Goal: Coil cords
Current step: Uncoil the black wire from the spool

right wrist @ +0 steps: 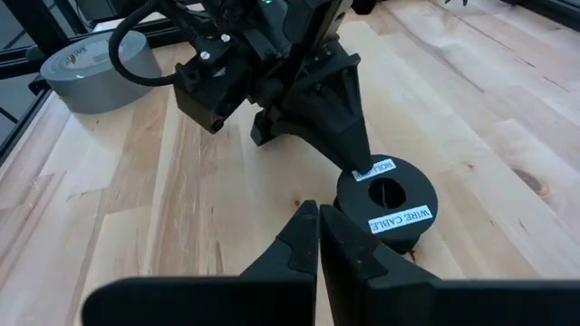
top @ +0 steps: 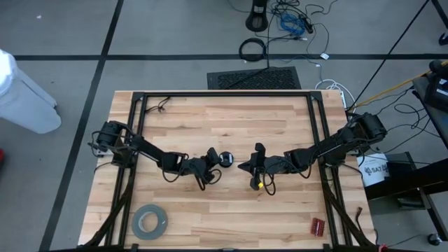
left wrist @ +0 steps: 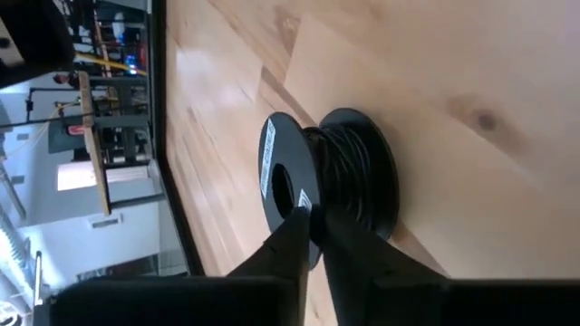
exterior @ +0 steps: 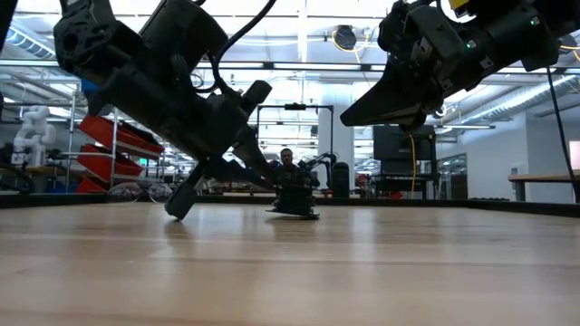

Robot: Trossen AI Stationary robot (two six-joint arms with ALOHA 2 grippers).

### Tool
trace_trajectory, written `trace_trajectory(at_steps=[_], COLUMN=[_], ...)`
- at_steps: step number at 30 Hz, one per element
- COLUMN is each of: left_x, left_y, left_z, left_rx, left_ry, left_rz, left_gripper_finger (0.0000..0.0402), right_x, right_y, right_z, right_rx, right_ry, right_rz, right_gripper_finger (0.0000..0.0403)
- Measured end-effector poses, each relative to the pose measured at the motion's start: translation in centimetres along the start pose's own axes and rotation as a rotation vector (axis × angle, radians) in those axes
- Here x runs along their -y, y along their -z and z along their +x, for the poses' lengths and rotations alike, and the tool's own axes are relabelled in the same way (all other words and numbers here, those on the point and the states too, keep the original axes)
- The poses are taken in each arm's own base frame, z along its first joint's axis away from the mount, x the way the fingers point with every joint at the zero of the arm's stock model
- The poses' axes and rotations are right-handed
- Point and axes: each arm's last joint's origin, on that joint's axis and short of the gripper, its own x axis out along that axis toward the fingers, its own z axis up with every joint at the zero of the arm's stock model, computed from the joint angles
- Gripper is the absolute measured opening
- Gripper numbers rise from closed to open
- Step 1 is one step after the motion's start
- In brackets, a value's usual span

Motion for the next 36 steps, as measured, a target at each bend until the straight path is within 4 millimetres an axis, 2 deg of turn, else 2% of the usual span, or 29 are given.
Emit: trace_trajectory(at_steps=[4, 15, 23, 31, 36], left_x=[-0.2, -0.6, -0.8, -1.0, -1.7], left_y=[0.1, 0.3, 0.1, -0.9, -1.7], left_z=[0.0, 0.2, 0.1, -0.4, -0.5], left_rx=[0.001, -0.026, -0.017, 0.009, 0.022], left_ry=[-0.012, -0.048, -0.058, -0.106, -0.131], left_rz=[-0.011, -0.159, -0.24, -0.285, -0.362], left_gripper_finger=[0.0007, 0.0003, 0.0002, 0.0001, 0.0001], right_x=[0.0, 0.0, -0.8, -1.6, -1.6], right_y=[0.0, -0.1, -0.7, -0.5, -0.2], right_z=[0.0, 0.0, -0.1, -0.6, -0.7], right_rx=[0.0, 0.007, 0.046, 0.058, 0.034], right_ry=[0.0, -0.003, 0.052, 0.173, 0.192], right_rz=[0.0, -0.012, -0.107, -0.25, -0.254], right_gripper_finger=[0.0, 0.0, 0.0, 0.0, 0.0009])
